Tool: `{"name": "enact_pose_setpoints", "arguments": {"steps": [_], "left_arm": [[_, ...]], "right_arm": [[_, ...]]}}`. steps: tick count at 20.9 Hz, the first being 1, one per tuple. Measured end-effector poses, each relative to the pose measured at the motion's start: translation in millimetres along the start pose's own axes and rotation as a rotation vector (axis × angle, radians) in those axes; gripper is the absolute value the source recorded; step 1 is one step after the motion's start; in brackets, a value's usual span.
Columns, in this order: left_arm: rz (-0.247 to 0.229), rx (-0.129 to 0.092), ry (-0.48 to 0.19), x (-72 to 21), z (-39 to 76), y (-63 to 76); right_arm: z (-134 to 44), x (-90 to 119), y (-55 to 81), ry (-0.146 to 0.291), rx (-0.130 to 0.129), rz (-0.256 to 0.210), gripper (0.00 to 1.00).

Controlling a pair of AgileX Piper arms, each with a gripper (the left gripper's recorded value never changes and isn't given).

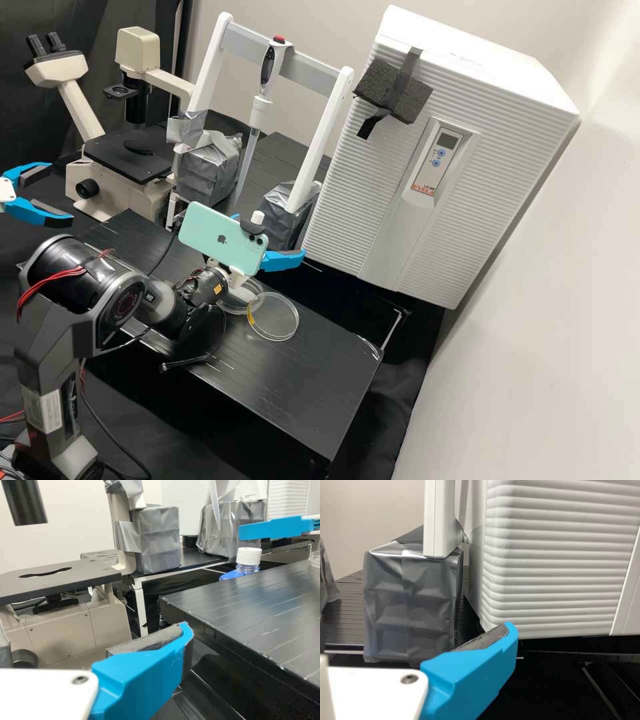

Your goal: Open the bottle

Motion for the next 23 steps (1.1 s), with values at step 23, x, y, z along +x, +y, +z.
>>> {"name": "enact_pose_setpoints", "arguments": {"steps": [23], "left_arm": [[0.009, 0.029, -0.043, 5.9, 2.7, 4.9]], "right_arm": [[-43.1, -41.6, -14.6, 0.191, 0.022, -0.093, 1.00]]}}
